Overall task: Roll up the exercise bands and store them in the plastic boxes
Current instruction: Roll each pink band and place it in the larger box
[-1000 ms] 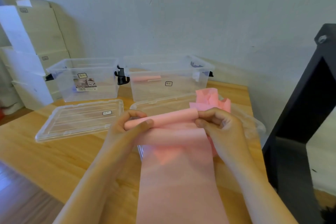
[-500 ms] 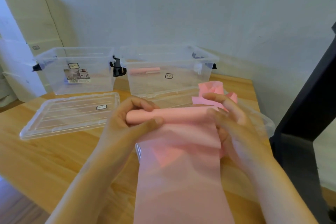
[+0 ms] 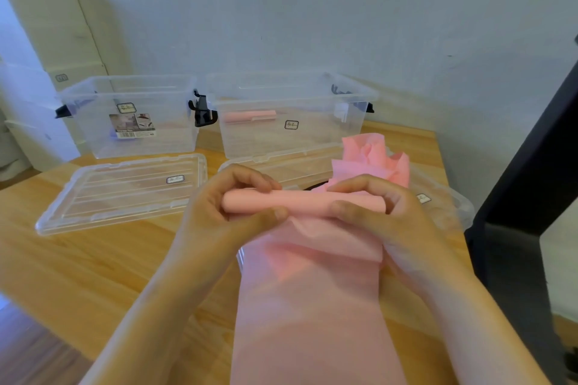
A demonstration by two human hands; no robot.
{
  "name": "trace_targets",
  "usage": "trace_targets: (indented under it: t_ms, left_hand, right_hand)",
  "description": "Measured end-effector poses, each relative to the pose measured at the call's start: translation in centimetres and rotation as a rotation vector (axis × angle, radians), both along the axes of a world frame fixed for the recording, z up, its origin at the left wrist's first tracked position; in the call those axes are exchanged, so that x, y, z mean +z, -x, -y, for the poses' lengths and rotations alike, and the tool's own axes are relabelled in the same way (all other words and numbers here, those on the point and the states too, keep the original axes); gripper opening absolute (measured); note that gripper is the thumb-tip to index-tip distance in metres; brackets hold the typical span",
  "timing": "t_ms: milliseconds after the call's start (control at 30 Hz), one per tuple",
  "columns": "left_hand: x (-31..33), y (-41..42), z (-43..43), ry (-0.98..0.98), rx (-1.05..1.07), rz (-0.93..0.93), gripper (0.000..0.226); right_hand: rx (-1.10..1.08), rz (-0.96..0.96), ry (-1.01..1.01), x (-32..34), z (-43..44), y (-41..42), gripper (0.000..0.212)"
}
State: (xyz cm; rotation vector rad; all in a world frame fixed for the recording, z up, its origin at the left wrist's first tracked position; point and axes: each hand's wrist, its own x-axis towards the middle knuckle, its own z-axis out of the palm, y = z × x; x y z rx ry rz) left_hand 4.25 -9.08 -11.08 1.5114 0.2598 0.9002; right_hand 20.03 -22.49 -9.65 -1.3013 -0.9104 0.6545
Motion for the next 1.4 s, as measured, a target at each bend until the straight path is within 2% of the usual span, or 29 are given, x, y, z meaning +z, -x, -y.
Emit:
trace_targets:
  t_ms: [133,200,333,533,633,800,933,1167,1267,1400]
  left_hand:
    - [0.23,0.17,-0.04,0.176,-0.068,-0.051,0.033]
    - [0.48,0.36,-0.06,0.193,-0.099,-0.079,0.032]
    - [0.69,0.58,-0.08,0.113,-0.053,-0.11,0.028]
    - [0.95,0.64,-0.15,0.004,0.01,-0.068,0.033]
    - [0.8,0.73,-0.2,0.005,0.022,-0.122,0.033]
    - [0.83,0.82,-0.04,0.074,-0.006,-0.19,0.029]
    - [0.84,0.59,-0.11,0.061,0.077,-0.152,0.016]
    - [0.83,0.53,-0.17,-0.016,0.122,-0.102,0.025]
    - [0.64,0.5,-0.15,0.029,0.077,-0.147,0.031]
    - [0.55,0.47,0.17,0.099,0.076,-0.203,0.027]
  right_hand:
    - [0.016,0.051,-0.053,0.13,0.05,0.32,0.022]
    - [0.023,0.085,-0.062,0.13,-0.03,0.52,0.025]
    - [0.02,0.094,-0.052,0.25,0.11,0.56,0.029]
    - [-0.015,-0.026,-0.015,0.53,0.19,0.65,0.028]
    - [-0.03,-0.014,-0.045,0.56,0.19,0.68,0.021]
    - [0.017,-0.008,-0.105,0.24,0.0,0.57,0.024]
    - [-0.015,0.019,-0.039,0.2,0.09,0.45,0.026]
    - [-0.114,0.055,0.023,-0.02,-0.14,0.69,0.015]
    - [-0.093,0.023,-0.034,0.17,0.04,0.45,0.022]
    - [-0.074,0.046,-0.1,0.04,-0.18,0.33,0.045]
